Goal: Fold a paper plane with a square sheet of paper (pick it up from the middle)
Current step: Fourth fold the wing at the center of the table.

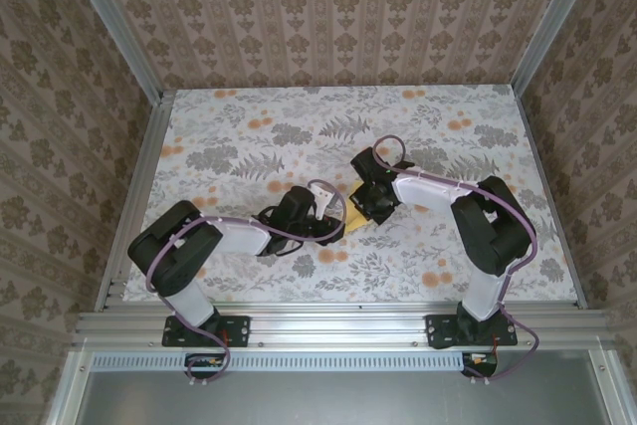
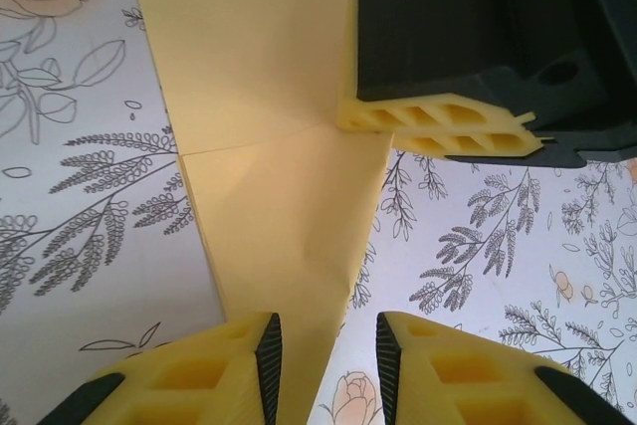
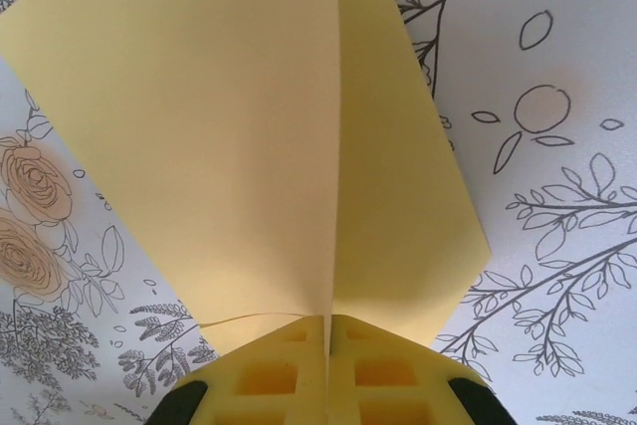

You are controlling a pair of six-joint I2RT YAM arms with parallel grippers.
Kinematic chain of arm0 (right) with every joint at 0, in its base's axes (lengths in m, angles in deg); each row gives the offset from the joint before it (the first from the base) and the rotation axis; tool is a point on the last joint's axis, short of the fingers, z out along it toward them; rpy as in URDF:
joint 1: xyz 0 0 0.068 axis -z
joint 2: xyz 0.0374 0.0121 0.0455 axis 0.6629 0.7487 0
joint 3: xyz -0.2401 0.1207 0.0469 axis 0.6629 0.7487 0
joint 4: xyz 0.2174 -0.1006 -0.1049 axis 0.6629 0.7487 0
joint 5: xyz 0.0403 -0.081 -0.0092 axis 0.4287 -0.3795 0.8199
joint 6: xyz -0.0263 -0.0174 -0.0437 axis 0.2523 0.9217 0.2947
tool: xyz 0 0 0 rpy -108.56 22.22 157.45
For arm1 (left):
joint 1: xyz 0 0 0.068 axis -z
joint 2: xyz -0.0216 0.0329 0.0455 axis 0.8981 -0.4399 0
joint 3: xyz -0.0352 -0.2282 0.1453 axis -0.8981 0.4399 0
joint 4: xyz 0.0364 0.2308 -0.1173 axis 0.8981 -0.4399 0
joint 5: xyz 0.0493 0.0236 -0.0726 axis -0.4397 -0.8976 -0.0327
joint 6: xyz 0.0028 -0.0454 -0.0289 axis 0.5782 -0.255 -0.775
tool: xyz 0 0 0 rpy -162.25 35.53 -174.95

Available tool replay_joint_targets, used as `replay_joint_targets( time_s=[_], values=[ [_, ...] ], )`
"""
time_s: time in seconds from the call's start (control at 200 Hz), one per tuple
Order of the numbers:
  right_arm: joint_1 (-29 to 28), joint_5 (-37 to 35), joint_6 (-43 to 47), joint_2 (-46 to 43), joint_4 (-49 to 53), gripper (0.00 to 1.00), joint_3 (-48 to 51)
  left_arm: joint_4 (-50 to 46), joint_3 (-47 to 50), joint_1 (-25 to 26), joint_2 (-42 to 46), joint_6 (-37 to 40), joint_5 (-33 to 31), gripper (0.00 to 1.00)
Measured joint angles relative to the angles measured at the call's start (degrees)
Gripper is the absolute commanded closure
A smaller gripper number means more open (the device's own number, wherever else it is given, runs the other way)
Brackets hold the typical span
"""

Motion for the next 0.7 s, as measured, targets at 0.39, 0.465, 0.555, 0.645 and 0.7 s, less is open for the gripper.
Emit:
replay_joint_targets(
  time_s=[0.39, 0.465, 0.555, 0.645, 0.7],
  values=[
    [0.55, 2.54, -2.1, 0.09, -1.4, 1.0, 0.0, -0.11, -1.9, 0.13, -3.04, 0.79, -0.76, 0.64],
    [0.55, 2.93, -2.34, 0.13, -1.49, 1.0, 0.0, -0.15, -1.9, 0.13, -3.06, 0.81, -1.55, 0.65],
    [0.61, 3.39, -2.51, 0.2, -1.92, 1.0, 0.0, -0.13, -1.9, 0.15, -3.34, 0.81, -2.01, 0.68],
    [0.66, 3.98, -2.56, 0.24, -2.56, 0.96, 0.0, -0.09, -1.9, 0.2, -3.61, 0.85, -2.05, 0.71],
    [0.72, 4.2, -2.6, 0.24, -2.8, 0.9, 0.0, 0.0, -1.9, 0.37, -3.78, 0.94, -2.08, 0.74]
  ],
)
